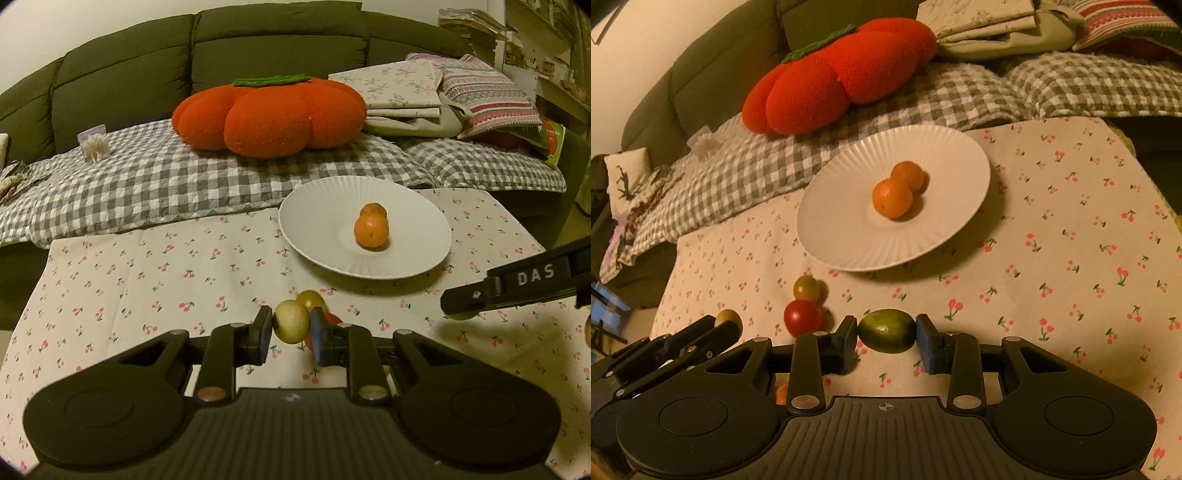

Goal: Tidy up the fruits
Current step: 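Carry the pale yellow and green fruits over the white plate with both tools, then open the left tool over the plate while the right tool releases its green fruit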

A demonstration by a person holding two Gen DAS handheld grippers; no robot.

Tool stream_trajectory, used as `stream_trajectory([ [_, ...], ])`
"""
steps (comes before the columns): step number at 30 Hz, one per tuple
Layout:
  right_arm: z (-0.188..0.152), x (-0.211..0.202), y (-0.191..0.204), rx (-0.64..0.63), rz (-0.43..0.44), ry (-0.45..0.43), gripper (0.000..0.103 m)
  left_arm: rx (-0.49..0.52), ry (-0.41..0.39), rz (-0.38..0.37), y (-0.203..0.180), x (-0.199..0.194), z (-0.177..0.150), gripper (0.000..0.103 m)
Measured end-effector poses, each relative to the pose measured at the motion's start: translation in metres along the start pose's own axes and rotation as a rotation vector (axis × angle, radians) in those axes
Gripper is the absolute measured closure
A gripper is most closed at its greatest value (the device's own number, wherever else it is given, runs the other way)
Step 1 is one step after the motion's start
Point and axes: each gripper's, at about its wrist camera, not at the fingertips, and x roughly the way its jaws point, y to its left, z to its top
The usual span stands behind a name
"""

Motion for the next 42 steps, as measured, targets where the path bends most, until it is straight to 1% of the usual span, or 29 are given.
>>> stream_trajectory([
  [7,0.008,-0.002,-0.006,0.014,-0.012,-0.024,0.069,0.03,0.003,-0.004,-0.006,0.018,0.01,0.083],
  [11,0.014,-0.002,-0.01,0.022,-0.03,-0.042,0.069,0.041,-0.009,-0.008,-0.009,0.03,0.021,0.083],
  [16,0.024,-0.001,-0.018,0.04,-0.048,-0.069,0.069,0.071,-0.034,-0.037,-0.015,0.044,0.033,0.083],
  [19,0.03,0.001,-0.021,0.035,-0.073,-0.095,0.069,0.091,-0.04,-0.069,-0.019,0.052,0.037,0.083],
  [21,0.034,0.003,-0.022,0.013,-0.096,-0.126,0.069,0.089,-0.034,-0.083,-0.02,0.058,0.038,0.083],
  [25,0.04,0.009,-0.023,-0.015,-0.112,-0.158,0.069,0.099,-0.024,-0.108,-0.022,0.07,0.04,0.083],
  [31,0.043,0.018,-0.024,-0.052,-0.125,-0.173,0.069,0.125,-0.028,-0.134,-0.029,0.081,0.04,0.083],
  [34,0.041,0.02,-0.018,-0.098,-0.122,-0.187,0.069,0.121,-0.025,-0.137,-0.031,0.088,0.038,0.083],
  [38,0.04,0.025,-0.007,-0.173,-0.108,-0.202,0.069,0.133,-0.042,-0.145,-0.032,0.093,0.037,0.082],
  [42,0.038,0.036,-0.005,-0.213,-0.114,-0.189,0.069,0.132,-0.047,-0.144,-0.033,0.096,0.037,0.082],
])
